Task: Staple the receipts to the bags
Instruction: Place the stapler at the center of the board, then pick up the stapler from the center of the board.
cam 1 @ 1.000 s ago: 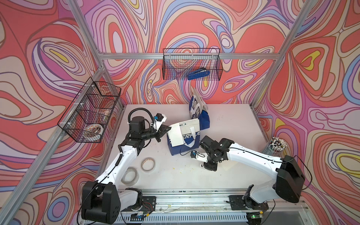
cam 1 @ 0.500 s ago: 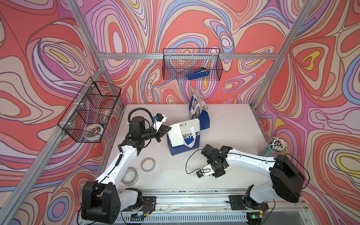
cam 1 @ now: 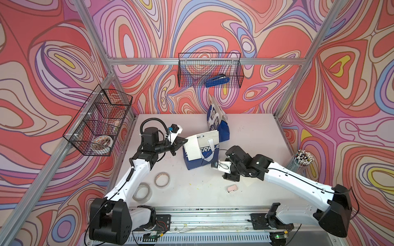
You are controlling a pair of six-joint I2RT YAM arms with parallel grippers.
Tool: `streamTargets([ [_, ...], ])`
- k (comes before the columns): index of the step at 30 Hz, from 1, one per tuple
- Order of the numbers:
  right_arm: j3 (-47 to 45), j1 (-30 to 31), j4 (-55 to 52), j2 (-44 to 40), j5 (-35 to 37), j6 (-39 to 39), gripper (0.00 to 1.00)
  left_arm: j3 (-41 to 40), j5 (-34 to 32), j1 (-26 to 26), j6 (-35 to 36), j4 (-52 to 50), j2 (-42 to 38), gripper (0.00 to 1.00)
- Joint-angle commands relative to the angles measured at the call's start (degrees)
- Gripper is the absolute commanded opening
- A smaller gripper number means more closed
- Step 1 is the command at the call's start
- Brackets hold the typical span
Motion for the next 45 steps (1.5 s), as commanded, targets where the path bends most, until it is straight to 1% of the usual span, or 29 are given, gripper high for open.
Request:
streamTargets([
  [1, 1.5, 0.1, 7.2, -0.8, 10.8, 51.2, 0.60, -0.3, 2.0, 0.1, 0.8, 0.8, -0.7, 0.00],
  [2, 1.9, 0.1, 2.0, -0.8, 15.0, 64.2, 0.54, -0.3, 2.3, 0.1, 0.7, 1.0, -0.6, 0.00],
  [3, 2.5, 0.0, -7.3, -0.7, 19.0, 81.4, 0.53, -0.4, 2.7, 0.1, 0.7, 1.2, -0.6, 0.00],
  [4, 1.7, 0.1, -13.1, -1.0, 19.4, 93.3, 0.59, -0.4, 2.8, 0.1, 0.6, 1.5, -0.7, 0.00],
  [5, -0.7, 0.1, -15.7, -1.9, 18.0, 102.3, 0.65, -0.6, 3.2, 0.1, 0.3, 2.0, -0.7, 0.00],
  [6, -3.7, 0.1, -16.1, -3.1, 15.4, 110.0, 0.69, -0.9, 3.4, 0.1, 0.1, 2.6, -0.8, 0.00],
  [7, -6.1, 0.0, -15.6, -4.1, 12.8, 115.2, 0.73, -1.1, 3.5, 0.1, -0.1, 3.2, -1.0, 0.00],
  [8, -9.1, -0.1, -13.9, -5.1, 9.9, 118.9, 0.77, -1.4, 3.6, 0.1, -0.2, 3.8, -1.0, 0.00],
  [10, -12.5, -0.1, -13.0, -5.9, 6.1, 124.5, 0.80, -1.6, 3.7, 0.1, -0.4, 4.3, -1.1, 0.00],
  [13, -16.3, -1.1, -12.6, -5.8, 2.5, 128.9, 0.85, -1.6, 3.9, 0.1, -0.3, 4.1, -1.1, 0.00],
  [17, -21.4, -2.9, -3.7, -5.6, -1.2, 131.0, 0.94, -1.8, 3.4, -0.4, 0.7, 2.9, -1.5, 0.00],
  [18, -22.0, -3.3, -2.4, -5.1, -1.4, 131.2, 0.98, -1.7, 3.2, -0.5, 1.1, 2.3, -1.6, 0.00],
  [20, -22.2, -3.8, -1.8, -3.2, -2.2, 132.7, 0.98, -1.7, 2.7, -1.0, 1.8, 1.6, -1.8, 0.00],
  [22, -22.2, -4.5, -0.4, -1.4, -2.8, 132.0, 0.98, -1.8, 2.4, -1.2, 2.3, 1.1, -1.8, 0.00],
  [25, -22.7, -4.9, 1.4, 1.0, -3.7, 133.1, 0.87, -1.7, 2.1, -1.4, 2.7, 0.5, -2.0, 0.00],
  [26, -22.9, -5.0, 1.5, 1.6, -4.0, 133.6, 0.80, -1.7, 2.0, -1.5, 2.9, 0.4, -1.9, 0.00],
  [27, -22.8, -5.0, 1.6, 2.1, -3.9, 133.6, 0.77, -1.7, 1.9, -1.5, 3.0, 0.1, -1.9, 0.00],
  [30, -22.9, -5.4, 0.7, 4.2, -4.8, 133.9, 0.71, -1.5, 1.8, -1.6, 3.6, -0.7, -1.9, 0.00],
  [32, -23.2, -5.6, 1.4, 5.5, -6.1, 133.9, 0.60, -1.4, 1.4, -1.6, 4.1, -1.3, -2.1, 0.00],
  [35, -23.4, -5.7, 1.4, 6.9, -6.9, 133.6, 0.50, -1.4, 1.3, -1.6, 4.3, -1.4, -2.5, 0.00],
  [37, -24.1, -6.0, 1.9, 7.4, -7.4, 133.6, 0.47, -1.4, 1.4, -1.6, 4.3, -1.4, -2.5, 0.00],
  [39, -24.5, -6.4, 2.5, 7.5, -7.7, 133.5, 0.40, -1.4, 1.3, -1.6, 4.5, -1.5, -2.6, 0.00],
  [40, -24.3, -6.5, 2.4, 7.5, -7.4, 133.3, 0.36, -1.4, 1.3, -1.6, 4.6, -1.6, -2.7, 0.00],
  [43, -22.5, -6.6, 0.0, 6.6, -5.5, 132.8, 0.28, -1.4, 1.4, -1.6, 4.4, -1.5, -2.8, 0.00],
  [45, -20.2, -6.6, -3.0, 4.5, -2.3, 132.4, 0.17, -1.4, 1.5, -1.6, 3.8, -1.0, -3.0, 0.00],
])
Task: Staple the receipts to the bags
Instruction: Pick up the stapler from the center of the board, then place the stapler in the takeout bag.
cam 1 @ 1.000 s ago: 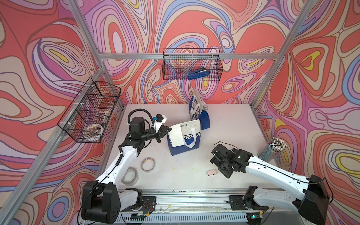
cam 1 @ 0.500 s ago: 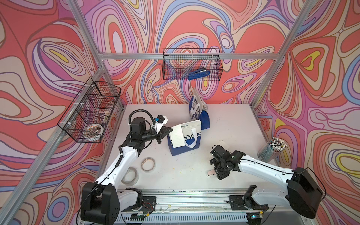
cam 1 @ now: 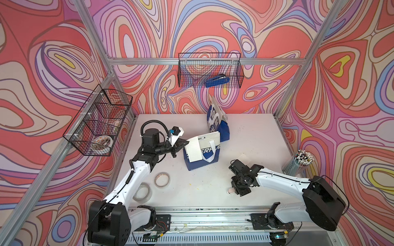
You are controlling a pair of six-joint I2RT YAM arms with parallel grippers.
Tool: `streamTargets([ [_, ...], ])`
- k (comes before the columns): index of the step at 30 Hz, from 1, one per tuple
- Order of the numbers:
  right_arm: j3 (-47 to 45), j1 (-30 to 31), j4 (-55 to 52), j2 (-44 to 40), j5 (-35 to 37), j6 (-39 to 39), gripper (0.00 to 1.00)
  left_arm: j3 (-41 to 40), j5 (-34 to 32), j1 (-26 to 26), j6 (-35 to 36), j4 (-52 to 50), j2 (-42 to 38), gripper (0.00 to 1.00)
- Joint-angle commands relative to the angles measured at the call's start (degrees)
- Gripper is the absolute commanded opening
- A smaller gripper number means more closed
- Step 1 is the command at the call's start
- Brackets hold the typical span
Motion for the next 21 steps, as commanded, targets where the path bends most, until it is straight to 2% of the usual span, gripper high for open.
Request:
streamTargets([
  [1, 4.4, -0.3, -4.9, -4.0, 5.6, -0.2, 0.13, -0.2, 0.8, -0.4, 0.8, -0.4, -1.4, 0.00],
  [4, 8.7, -0.3, -4.1, -9.2, 13.7, -4.2, 0.05, -0.3, 1.3, -0.4, 0.0, 0.5, -1.6, 0.00],
  [6, 12.2, -0.3, -0.2, -11.4, 18.1, -11.8, 0.05, -0.1, 1.4, -0.4, -0.4, 0.6, -1.7, 0.00],
  [8, 15.8, -0.3, 8.1, -12.4, 20.1, -25.7, 0.10, 0.0, 1.2, -0.4, -1.1, 0.8, -1.9, 0.00],
  [10, 18.1, -0.2, 20.5, -12.5, 19.2, -41.7, 0.05, 0.2, 0.6, -0.4, -2.0, 1.0, -2.2, 0.00],
  [12, 20.4, 0.6, 28.2, -11.7, 19.7, -51.2, 0.05, 0.4, 0.4, -0.4, -2.3, 1.2, -2.4, 0.00],
  [14, 21.8, 1.3, 37.0, -10.6, 17.9, -58.9, 0.05, 0.0, 0.2, -0.4, -3.8, 2.3, -2.6, 0.00],
  [16, 22.6, 2.1, 47.4, -8.2, 12.9, -65.0, 0.05, -0.7, 0.6, -0.4, -5.6, 4.4, -2.8, 0.00],
  [21, 25.6, 3.5, 67.9, 1.8, 1.5, -73.6, 0.06, -2.1, 1.7, -0.4, -10.7, 10.5, -2.5, 0.00],
])
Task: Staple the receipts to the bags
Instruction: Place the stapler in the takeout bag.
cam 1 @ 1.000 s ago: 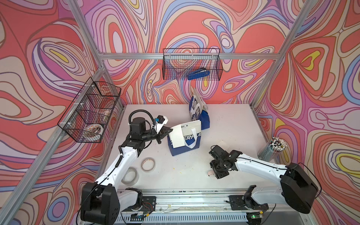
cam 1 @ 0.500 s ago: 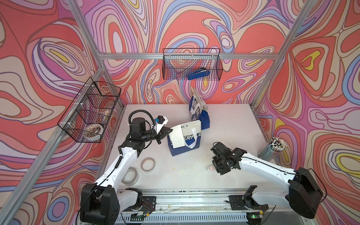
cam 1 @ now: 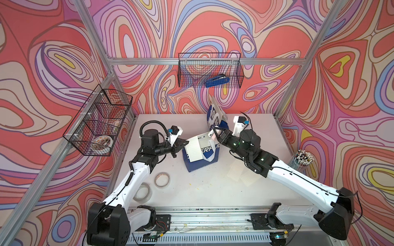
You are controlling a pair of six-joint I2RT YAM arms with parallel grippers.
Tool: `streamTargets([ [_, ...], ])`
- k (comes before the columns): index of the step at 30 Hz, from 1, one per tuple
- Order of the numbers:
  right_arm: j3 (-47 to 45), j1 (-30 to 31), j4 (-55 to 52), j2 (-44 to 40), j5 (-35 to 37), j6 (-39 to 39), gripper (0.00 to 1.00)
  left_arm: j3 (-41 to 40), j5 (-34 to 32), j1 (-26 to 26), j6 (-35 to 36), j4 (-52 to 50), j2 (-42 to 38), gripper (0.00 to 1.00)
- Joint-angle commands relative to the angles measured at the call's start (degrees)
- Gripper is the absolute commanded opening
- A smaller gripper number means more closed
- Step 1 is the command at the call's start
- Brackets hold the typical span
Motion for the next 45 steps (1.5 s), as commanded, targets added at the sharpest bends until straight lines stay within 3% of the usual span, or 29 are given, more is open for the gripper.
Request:
streamTargets([
  [1, 2.4, 1.0, 20.0, 7.1, -9.3, -12.0, 0.06, -0.7, 2.0, -0.4, -5.1, 8.7, -1.1, 0.00],
  [7, 3.0, 2.9, 31.2, 15.8, -8.8, -16.7, 0.06, -2.0, 1.8, -0.6, -12.2, 16.2, 0.3, 0.00],
  [13, 1.9, 3.9, 32.7, 18.5, -7.3, -20.1, 0.06, -1.2, 0.3, -0.6, -10.2, 12.9, 0.0, 0.00],
  [26, -1.7, 5.1, 30.8, 19.6, 1.2, -27.1, 0.07, -2.5, 2.0, -0.8, -13.9, 18.3, 1.4, 0.00],
  [39, -1.5, 6.0, 30.3, 21.3, 1.2, -26.0, 0.06, -3.1, 1.9, -1.1, -13.3, 19.7, 2.0, 0.00],
  [45, 0.5, 8.1, 25.3, 21.9, 2.1, -28.5, 0.08, -3.1, 1.0, -1.2, -12.1, 18.8, 1.5, 0.00],
])
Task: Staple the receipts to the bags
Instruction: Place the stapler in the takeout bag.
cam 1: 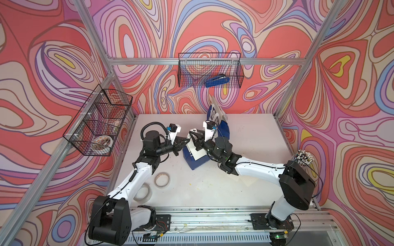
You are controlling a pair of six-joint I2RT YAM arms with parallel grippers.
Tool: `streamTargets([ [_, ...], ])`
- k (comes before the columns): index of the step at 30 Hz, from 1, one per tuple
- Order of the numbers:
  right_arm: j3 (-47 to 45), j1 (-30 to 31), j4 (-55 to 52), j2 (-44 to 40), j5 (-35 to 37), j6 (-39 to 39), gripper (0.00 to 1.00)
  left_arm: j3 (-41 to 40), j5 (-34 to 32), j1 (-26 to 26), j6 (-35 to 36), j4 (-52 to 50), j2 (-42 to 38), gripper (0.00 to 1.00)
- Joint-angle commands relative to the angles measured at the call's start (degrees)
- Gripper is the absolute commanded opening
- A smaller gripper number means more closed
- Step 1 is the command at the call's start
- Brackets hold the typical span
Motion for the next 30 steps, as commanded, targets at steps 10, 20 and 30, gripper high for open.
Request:
streamTargets([
  [10, 3.3, 1.8, -18.2, -0.5, 3.8, -2.7, 0.14, 0.3, 0.0, -0.8, 5.1, 2.5, -2.5, 0.00],
  [20, 7.2, 2.0, -31.9, -0.8, 2.9, -7.8, 0.16, 1.2, 0.1, -1.1, 9.3, -1.6, -2.8, 0.00],
  [30, 9.6, 2.3, -34.4, -1.1, -2.6, -9.3, 0.36, 0.9, 0.6, -1.1, 8.2, -0.1, -2.4, 0.00],
])
